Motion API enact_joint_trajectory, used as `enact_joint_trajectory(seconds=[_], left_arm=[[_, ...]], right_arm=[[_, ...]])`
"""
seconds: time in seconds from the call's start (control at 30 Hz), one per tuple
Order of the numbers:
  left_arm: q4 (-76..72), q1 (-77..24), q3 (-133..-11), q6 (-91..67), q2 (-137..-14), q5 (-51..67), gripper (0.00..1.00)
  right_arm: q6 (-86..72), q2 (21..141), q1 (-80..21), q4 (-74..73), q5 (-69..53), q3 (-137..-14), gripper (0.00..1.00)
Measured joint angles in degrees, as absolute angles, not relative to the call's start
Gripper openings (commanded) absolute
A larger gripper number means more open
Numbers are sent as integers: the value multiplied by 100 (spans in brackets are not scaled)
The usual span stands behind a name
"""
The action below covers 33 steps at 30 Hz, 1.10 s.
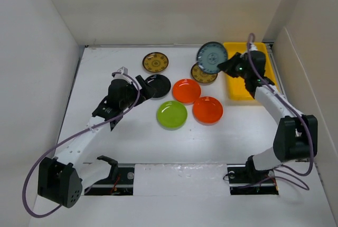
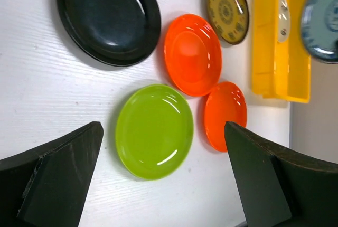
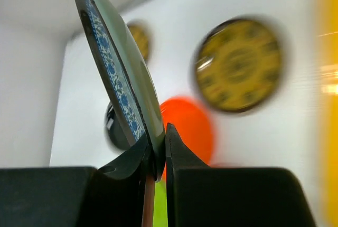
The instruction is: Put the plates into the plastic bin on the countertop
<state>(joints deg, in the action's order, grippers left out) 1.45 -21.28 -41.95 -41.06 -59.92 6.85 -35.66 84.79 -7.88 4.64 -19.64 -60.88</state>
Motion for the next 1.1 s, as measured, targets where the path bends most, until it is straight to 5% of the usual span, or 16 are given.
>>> enact_joint_trajectory(seconds=[0.27,0.6,0.77,0.8,0.87,0.9,1.1], left_arm=[[220,-2128,-4237,-4117,-6322,145,100],[276,-2128,-4250,-4136,-6495,-30,100],[276,-2126,-4250,-4139,-6637,-71,100],[274,-2123,-4250,-4141,-6674,-86,100],[283,-2115,-4250,-4156,-6748,-137,100],[283,-2112,-4250,-4165,-6796,-163,100],[226,-2058,-4250,-4276,-7181,-200,100]], right_arm=[[-4095,10001,1299,561,-1769,-6845,0],[-4335,11896,1885,362,-2263,-7907,2],[-4368,12116,1905,349,-2464,-8344,56],[-4370,12116,1905,368,-2486,-8366,75],[-4359,12110,1907,386,-2528,-8374,80],[-4346,12110,1907,381,-2545,-8372,100],[-4305,11292,1835,185,-2241,-7758,100]])
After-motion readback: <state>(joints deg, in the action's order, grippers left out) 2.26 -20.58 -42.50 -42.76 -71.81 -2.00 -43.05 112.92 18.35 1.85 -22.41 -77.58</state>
